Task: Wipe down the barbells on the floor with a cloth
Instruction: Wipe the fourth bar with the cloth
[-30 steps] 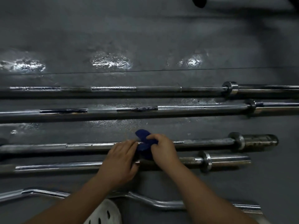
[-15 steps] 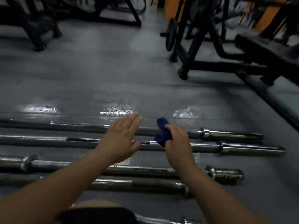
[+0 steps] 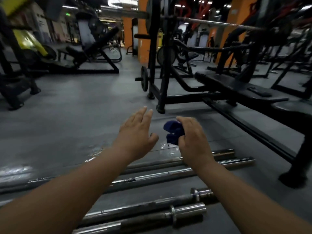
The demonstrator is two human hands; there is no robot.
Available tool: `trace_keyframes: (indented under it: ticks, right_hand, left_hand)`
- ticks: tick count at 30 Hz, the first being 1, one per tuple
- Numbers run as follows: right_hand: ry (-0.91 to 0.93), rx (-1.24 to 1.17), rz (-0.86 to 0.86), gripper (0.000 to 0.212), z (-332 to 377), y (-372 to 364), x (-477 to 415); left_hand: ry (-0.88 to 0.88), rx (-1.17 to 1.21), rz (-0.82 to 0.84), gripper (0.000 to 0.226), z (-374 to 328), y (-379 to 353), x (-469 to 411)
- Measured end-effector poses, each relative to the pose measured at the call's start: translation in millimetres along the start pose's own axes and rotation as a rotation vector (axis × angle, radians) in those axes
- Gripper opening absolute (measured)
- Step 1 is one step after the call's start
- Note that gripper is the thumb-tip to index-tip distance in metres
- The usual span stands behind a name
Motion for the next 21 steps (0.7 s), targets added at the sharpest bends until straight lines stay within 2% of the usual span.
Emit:
trace_keyframes:
  ticks: [12, 21]
  right_hand:
    - [-0.034, 0.023, 0.061, 0.054, -77, -35, -69]
    - [0.026, -0.017, 0.091, 0.057, -96, -7, -91]
  left_hand:
    - [0.035, -0.008, 0.022, 0.077, -4, -72, -90]
    - [0.081, -0.045, 0.015, 0.078, -52, -84, -101]
Point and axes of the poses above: each hand's wrist, its own x-axis away from the middle knuckle, its own y-axis out of the back of the hand, z = x × y, the point moved 7 cm from there along -x, towards the middle knuckle, and after that the axes turned 13 degrees about -y, right-handed, at the moved point
